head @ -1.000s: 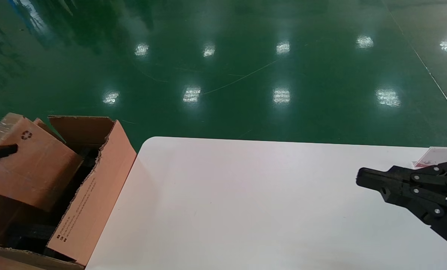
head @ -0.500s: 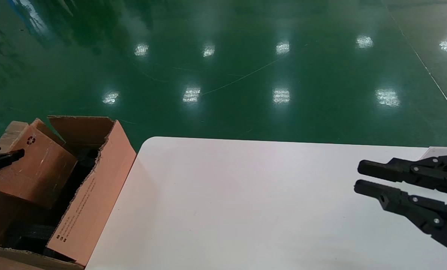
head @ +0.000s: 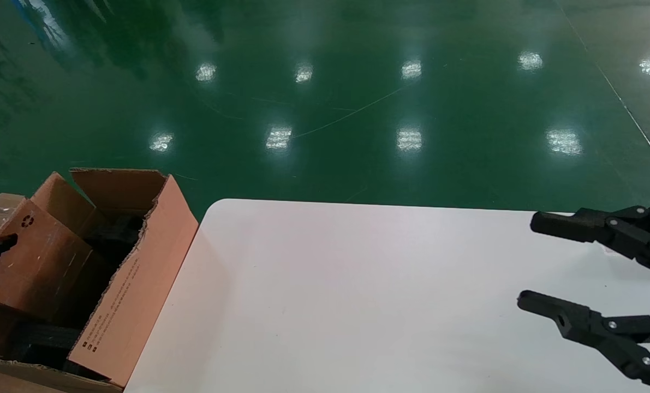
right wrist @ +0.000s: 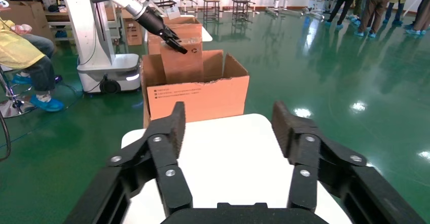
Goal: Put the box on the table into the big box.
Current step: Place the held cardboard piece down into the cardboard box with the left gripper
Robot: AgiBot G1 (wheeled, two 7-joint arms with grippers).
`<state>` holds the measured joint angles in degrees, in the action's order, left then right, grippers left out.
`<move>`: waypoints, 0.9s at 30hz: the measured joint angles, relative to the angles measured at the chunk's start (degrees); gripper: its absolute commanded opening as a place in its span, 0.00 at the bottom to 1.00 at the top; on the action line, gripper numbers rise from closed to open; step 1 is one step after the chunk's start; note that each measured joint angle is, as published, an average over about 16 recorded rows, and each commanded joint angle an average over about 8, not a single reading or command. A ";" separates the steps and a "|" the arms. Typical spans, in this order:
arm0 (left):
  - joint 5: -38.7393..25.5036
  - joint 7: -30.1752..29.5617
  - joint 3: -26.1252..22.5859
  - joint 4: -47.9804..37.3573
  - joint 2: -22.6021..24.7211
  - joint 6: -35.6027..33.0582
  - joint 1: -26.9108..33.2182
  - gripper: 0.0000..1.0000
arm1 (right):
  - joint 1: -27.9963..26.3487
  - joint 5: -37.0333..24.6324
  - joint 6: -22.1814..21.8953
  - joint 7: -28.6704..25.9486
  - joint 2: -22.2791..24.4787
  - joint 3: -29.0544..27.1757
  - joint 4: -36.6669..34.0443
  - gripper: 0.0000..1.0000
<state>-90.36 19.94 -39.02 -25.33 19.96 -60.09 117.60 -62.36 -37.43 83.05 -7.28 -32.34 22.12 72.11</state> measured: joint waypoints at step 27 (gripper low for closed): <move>4.84 12.20 2.20 -13.41 4.73 6.15 3.17 0.00 | 0.00 0.00 0.00 0.00 0.00 0.01 0.00 1.00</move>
<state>-85.52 32.14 -36.82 -38.75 24.68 -53.94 120.76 -62.36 -37.42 83.05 -7.27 -32.33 22.13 72.11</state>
